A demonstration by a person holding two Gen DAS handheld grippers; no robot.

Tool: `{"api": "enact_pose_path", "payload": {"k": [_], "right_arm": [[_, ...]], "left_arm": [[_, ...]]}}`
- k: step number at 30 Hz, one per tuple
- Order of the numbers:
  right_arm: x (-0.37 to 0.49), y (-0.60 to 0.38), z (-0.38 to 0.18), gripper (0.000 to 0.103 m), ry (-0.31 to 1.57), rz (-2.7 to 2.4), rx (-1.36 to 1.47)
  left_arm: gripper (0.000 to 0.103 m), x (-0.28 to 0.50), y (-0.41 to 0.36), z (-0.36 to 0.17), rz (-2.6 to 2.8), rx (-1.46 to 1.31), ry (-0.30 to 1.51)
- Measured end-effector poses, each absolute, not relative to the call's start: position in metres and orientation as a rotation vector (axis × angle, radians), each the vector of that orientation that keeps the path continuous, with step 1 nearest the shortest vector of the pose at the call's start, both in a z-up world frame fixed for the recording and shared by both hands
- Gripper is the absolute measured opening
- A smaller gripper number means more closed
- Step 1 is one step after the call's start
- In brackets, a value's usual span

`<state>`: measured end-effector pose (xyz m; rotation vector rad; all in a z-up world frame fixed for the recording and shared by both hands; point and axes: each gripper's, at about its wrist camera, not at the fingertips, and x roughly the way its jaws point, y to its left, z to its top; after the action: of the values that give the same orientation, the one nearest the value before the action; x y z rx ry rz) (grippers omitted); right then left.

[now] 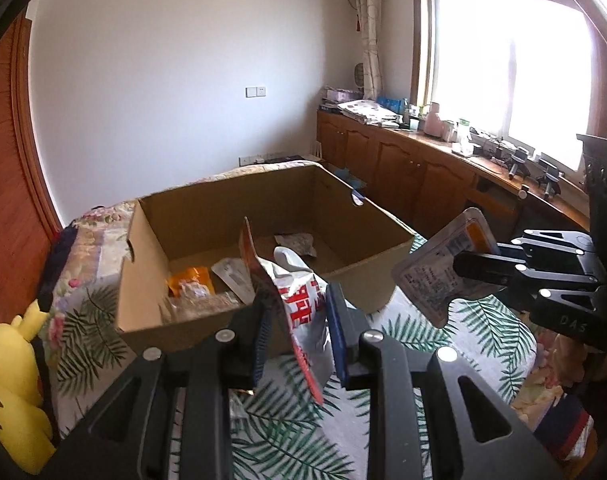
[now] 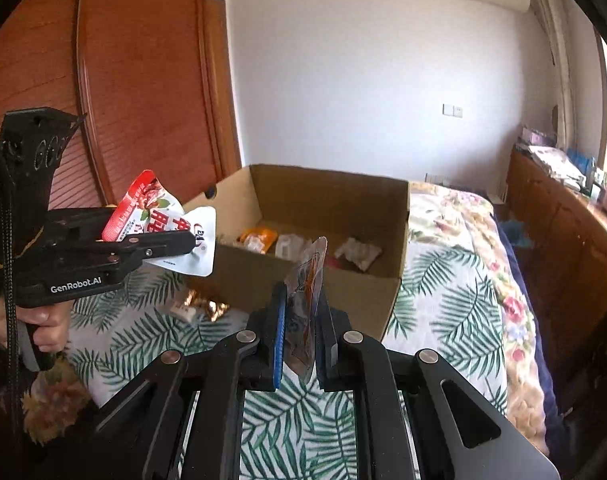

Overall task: Organize snacks
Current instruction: 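Carry both held packets up and over the open box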

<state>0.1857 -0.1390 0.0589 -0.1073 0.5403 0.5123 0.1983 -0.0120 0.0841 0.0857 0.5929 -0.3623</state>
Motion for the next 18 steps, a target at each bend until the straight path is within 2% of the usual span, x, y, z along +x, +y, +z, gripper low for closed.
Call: {"api": "enact_pose_path", "payload": {"k": [18], "right_arm": [[0.237,-0.128,0.075,0.009,0.527,0.459,-0.077]], "left_arm": [[0.025,0.253,0.026,0.091,-0.225,0.08,0.626]]}}
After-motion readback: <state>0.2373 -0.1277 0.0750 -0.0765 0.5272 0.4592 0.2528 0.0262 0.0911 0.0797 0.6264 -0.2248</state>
